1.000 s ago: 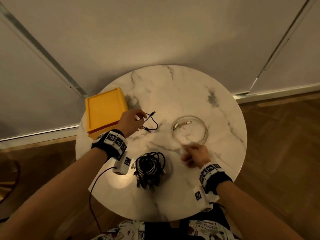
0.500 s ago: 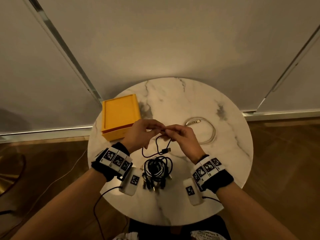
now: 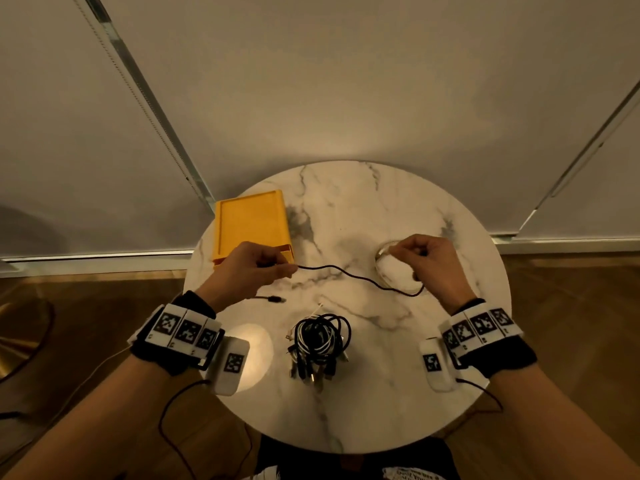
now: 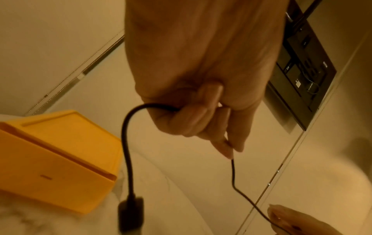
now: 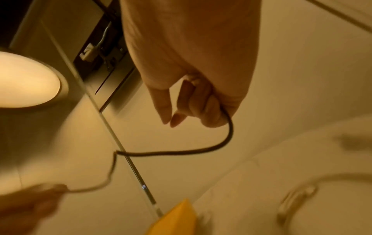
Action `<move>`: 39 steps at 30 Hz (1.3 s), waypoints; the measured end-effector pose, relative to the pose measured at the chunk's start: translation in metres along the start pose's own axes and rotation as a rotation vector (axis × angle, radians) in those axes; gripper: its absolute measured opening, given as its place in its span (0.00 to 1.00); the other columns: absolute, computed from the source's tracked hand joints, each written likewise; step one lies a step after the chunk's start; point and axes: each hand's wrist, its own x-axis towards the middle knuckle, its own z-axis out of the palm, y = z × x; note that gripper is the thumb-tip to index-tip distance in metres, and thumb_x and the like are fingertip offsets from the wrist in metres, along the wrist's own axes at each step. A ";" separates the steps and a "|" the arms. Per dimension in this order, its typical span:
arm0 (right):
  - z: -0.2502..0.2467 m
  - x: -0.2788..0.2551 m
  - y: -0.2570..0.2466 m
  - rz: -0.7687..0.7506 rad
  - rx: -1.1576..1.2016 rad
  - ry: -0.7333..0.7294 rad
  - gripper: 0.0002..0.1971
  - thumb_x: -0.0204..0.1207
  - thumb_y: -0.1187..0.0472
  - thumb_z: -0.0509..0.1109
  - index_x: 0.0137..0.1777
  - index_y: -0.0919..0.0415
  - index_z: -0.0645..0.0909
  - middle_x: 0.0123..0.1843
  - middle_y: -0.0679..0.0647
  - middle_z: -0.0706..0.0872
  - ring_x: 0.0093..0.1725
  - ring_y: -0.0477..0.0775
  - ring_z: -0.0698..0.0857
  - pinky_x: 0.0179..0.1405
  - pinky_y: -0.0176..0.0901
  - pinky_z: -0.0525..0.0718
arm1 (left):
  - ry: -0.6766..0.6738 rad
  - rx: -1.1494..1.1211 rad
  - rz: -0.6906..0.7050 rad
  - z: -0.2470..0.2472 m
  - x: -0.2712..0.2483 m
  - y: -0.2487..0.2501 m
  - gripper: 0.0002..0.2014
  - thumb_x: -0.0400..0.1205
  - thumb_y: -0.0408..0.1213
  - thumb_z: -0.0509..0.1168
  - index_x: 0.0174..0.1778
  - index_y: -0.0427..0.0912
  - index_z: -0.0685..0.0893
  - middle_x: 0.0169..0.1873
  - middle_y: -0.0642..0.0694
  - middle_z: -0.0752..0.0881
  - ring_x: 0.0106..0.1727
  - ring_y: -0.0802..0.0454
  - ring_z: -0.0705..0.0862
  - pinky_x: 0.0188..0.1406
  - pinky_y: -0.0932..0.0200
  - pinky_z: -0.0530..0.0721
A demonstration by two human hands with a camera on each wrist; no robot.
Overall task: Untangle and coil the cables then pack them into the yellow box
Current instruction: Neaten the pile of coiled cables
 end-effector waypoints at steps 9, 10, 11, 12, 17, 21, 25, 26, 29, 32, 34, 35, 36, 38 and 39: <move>0.041 -0.030 -0.038 -0.334 -0.266 -0.286 0.18 0.75 0.51 0.74 0.65 0.52 0.83 0.59 0.45 0.86 0.60 0.38 0.81 0.60 0.24 0.73 | -0.193 -0.219 0.075 0.021 -0.006 0.042 0.14 0.86 0.40 0.61 0.46 0.33 0.87 0.20 0.52 0.65 0.21 0.56 0.60 0.18 0.63 0.59; 0.045 -0.031 -0.046 -0.306 -0.174 -0.330 0.16 0.76 0.53 0.74 0.63 0.54 0.84 0.54 0.47 0.89 0.56 0.38 0.84 0.57 0.24 0.75 | -0.196 -0.246 0.082 0.023 -0.005 0.046 0.15 0.85 0.41 0.62 0.48 0.31 0.86 0.21 0.52 0.66 0.21 0.56 0.60 0.18 0.63 0.59; 0.047 -0.032 -0.053 -0.272 -0.072 -0.367 0.13 0.77 0.57 0.74 0.60 0.58 0.85 0.46 0.51 0.91 0.48 0.43 0.88 0.52 0.27 0.79 | -0.196 -0.292 0.089 0.024 -0.004 0.050 0.16 0.84 0.42 0.62 0.49 0.29 0.84 0.22 0.51 0.65 0.22 0.55 0.60 0.18 0.62 0.58; 0.047 -0.031 -0.059 -0.248 0.022 -0.380 0.09 0.78 0.62 0.72 0.55 0.63 0.86 0.36 0.54 0.90 0.37 0.48 0.87 0.43 0.32 0.82 | -0.197 -0.346 0.095 0.023 -0.004 0.052 0.18 0.83 0.43 0.63 0.49 0.28 0.84 0.22 0.49 0.64 0.22 0.55 0.59 0.18 0.62 0.57; 0.019 -0.019 -0.073 -0.219 0.198 -0.195 0.04 0.76 0.67 0.73 0.43 0.66 0.88 0.23 0.49 0.78 0.22 0.49 0.72 0.22 0.37 0.74 | -0.375 -0.431 0.030 0.013 -0.011 0.044 0.15 0.82 0.43 0.62 0.43 0.32 0.83 0.23 0.47 0.63 0.21 0.55 0.57 0.17 0.65 0.56; 0.006 -0.013 -0.073 -0.254 0.269 -0.146 0.03 0.75 0.70 0.73 0.43 0.67 0.88 0.33 0.65 0.82 0.21 0.53 0.73 0.21 0.39 0.73 | -0.619 -0.328 0.016 0.016 -0.022 0.029 0.17 0.86 0.44 0.60 0.40 0.34 0.83 0.20 0.44 0.71 0.19 0.54 0.66 0.21 0.64 0.66; 0.001 -0.004 -0.057 -0.251 0.377 -0.066 0.03 0.74 0.71 0.72 0.43 0.66 0.88 0.36 0.54 0.89 0.21 0.52 0.76 0.24 0.42 0.76 | -0.671 -0.549 0.003 0.011 -0.031 0.020 0.16 0.83 0.48 0.64 0.35 0.41 0.83 0.17 0.51 0.70 0.17 0.57 0.62 0.20 0.59 0.58; 0.004 -0.004 -0.053 -0.246 0.347 -0.073 0.03 0.74 0.70 0.73 0.43 0.67 0.88 0.33 0.52 0.88 0.21 0.52 0.77 0.25 0.41 0.77 | -0.651 -0.665 0.006 0.010 -0.031 0.021 0.16 0.81 0.50 0.67 0.33 0.42 0.83 0.16 0.53 0.68 0.17 0.58 0.60 0.20 0.59 0.56; 0.021 -0.016 -0.039 -0.238 0.254 -0.162 0.03 0.72 0.67 0.75 0.39 0.66 0.88 0.26 0.56 0.84 0.22 0.54 0.77 0.25 0.39 0.77 | -0.455 -1.037 0.011 0.006 -0.030 0.034 0.19 0.81 0.52 0.63 0.31 0.43 0.84 0.14 0.53 0.60 0.17 0.56 0.55 0.18 0.62 0.56; 0.040 -0.031 -0.027 -0.194 0.290 -0.239 0.07 0.71 0.59 0.74 0.33 0.59 0.90 0.22 0.60 0.78 0.19 0.55 0.75 0.20 0.40 0.75 | -0.273 -1.250 0.063 0.005 -0.027 0.050 0.23 0.85 0.46 0.49 0.36 0.41 0.87 0.13 0.53 0.63 0.17 0.58 0.53 0.17 0.65 0.56; 0.049 -0.038 -0.024 -0.169 0.333 -0.251 0.10 0.73 0.60 0.73 0.31 0.59 0.89 0.21 0.60 0.76 0.17 0.55 0.74 0.20 0.37 0.74 | -0.215 -1.314 0.104 0.007 -0.026 0.054 0.23 0.85 0.43 0.48 0.41 0.38 0.88 0.15 0.54 0.68 0.15 0.60 0.58 0.16 0.66 0.58; 0.052 -0.043 -0.024 -0.168 0.328 -0.262 0.10 0.74 0.62 0.72 0.32 0.60 0.89 0.20 0.55 0.78 0.18 0.54 0.74 0.20 0.37 0.75 | -0.179 -1.326 0.111 0.009 -0.025 0.055 0.23 0.86 0.42 0.48 0.43 0.38 0.88 0.16 0.54 0.69 0.15 0.62 0.61 0.16 0.68 0.60; 0.055 -0.048 -0.023 -0.172 0.305 -0.284 0.10 0.76 0.64 0.71 0.33 0.61 0.88 0.21 0.49 0.81 0.19 0.53 0.75 0.21 0.37 0.75 | -0.130 -1.326 0.108 0.011 -0.024 0.054 0.24 0.87 0.42 0.48 0.44 0.37 0.89 0.17 0.53 0.70 0.16 0.62 0.65 0.16 0.68 0.64; 0.061 -0.059 -0.020 -0.193 0.206 -0.362 0.07 0.77 0.63 0.72 0.38 0.60 0.89 0.26 0.46 0.86 0.22 0.47 0.77 0.25 0.36 0.76 | -0.036 -1.289 0.103 0.015 -0.023 0.051 0.25 0.88 0.41 0.47 0.46 0.38 0.91 0.21 0.52 0.75 0.20 0.60 0.71 0.20 0.67 0.72; 0.065 -0.064 -0.019 -0.212 0.135 -0.416 0.07 0.77 0.62 0.72 0.40 0.60 0.90 0.28 0.46 0.88 0.25 0.44 0.79 0.28 0.35 0.77 | -0.017 -1.240 0.111 0.016 -0.022 0.048 0.26 0.88 0.41 0.47 0.46 0.38 0.91 0.24 0.51 0.80 0.23 0.58 0.76 0.24 0.66 0.76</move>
